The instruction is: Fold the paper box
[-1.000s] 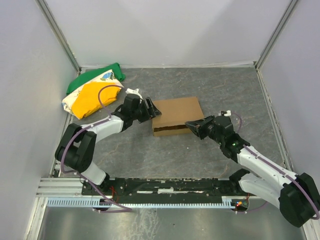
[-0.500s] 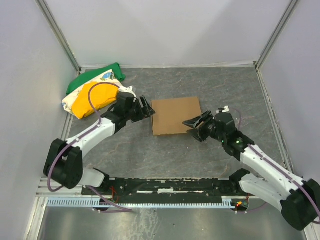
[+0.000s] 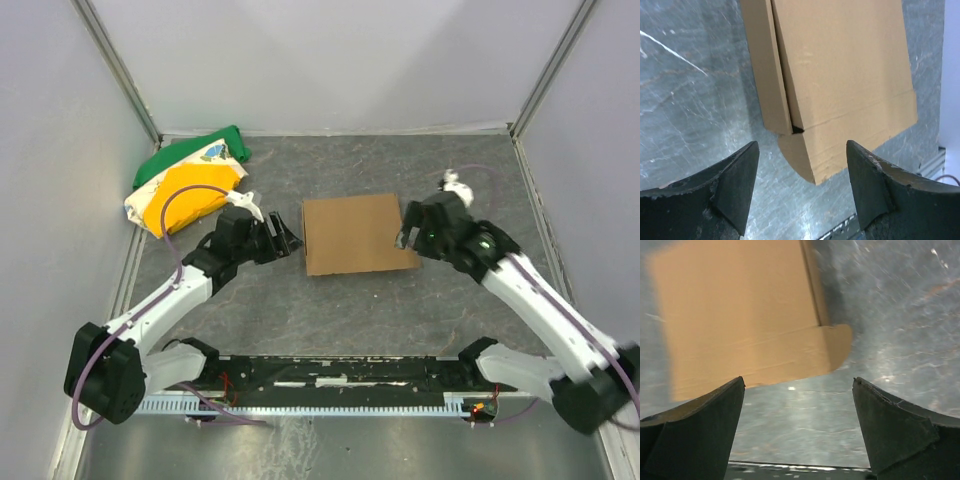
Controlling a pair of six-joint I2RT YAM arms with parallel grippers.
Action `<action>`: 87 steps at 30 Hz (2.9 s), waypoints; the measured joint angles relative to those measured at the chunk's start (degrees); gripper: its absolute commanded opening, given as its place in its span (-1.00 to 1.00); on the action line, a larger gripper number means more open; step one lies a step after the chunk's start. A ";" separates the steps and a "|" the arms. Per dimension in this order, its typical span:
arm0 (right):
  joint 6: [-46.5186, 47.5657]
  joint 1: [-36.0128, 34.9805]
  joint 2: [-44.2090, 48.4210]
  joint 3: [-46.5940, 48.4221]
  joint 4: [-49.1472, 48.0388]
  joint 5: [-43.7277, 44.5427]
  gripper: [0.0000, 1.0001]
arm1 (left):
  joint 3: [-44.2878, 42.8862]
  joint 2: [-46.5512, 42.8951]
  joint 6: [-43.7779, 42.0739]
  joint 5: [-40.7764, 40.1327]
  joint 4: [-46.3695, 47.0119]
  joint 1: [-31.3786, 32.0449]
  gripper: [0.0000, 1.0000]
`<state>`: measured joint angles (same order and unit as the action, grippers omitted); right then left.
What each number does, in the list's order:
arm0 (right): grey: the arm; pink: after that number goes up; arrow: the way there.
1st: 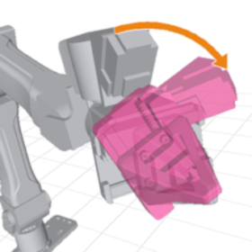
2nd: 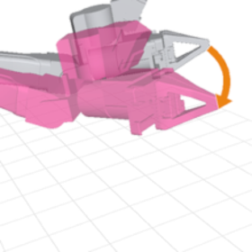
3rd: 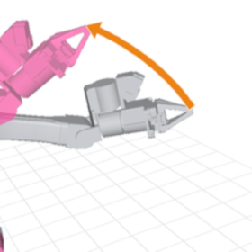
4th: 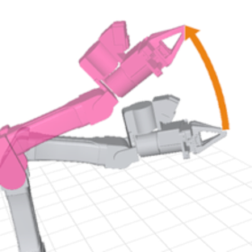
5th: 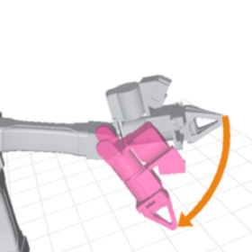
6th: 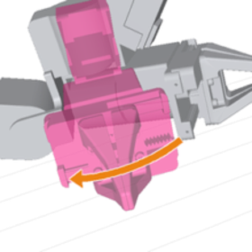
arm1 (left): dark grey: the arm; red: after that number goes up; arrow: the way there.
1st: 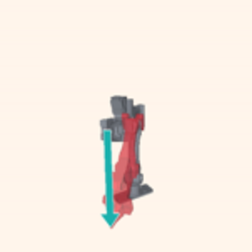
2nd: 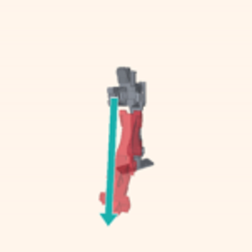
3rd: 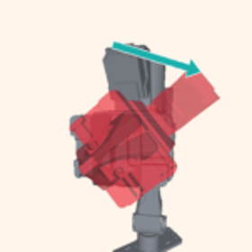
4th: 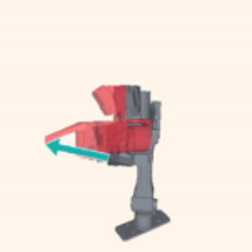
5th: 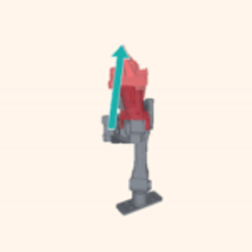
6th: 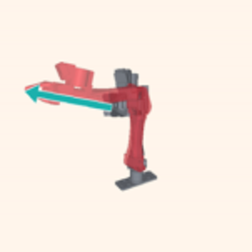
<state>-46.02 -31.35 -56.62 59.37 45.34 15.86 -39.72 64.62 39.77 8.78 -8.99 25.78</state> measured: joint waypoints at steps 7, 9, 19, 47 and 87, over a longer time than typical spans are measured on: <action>10.34 0.33 -17.31 -1.88 -0.17 0.72 0.99 | 2.16 -0.22 0.26 5.66 0.92 0.13 0.52; 11.76 0.85 -17.84 -1.88 -0.81 0.44 0.99 | 2.19 -0.02 0.61 6.88 1.84 0.31 0.52; 17.88 7.80 -22.75 -3.63 -6.82 -8.44 0.99 | 2.19 7.19 2.05 12.92 6.14 5.44 0.51; 21.22 8.22 -23.06 -9.88 -13.29 -18.25 0.99 | 2.08 10.21 2.16 10.82 4.39 7.74 0.52; 19.34 9.42 -16.94 -12.04 -12.79 -26.84 0.87 | 2.08 11.96 1.77 12.61 7.19 7.74 0.51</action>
<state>-26.68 -21.93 -73.56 47.33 32.56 -10.98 -37.65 76.58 41.54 21.39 -1.80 33.52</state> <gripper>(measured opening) 0.963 0.757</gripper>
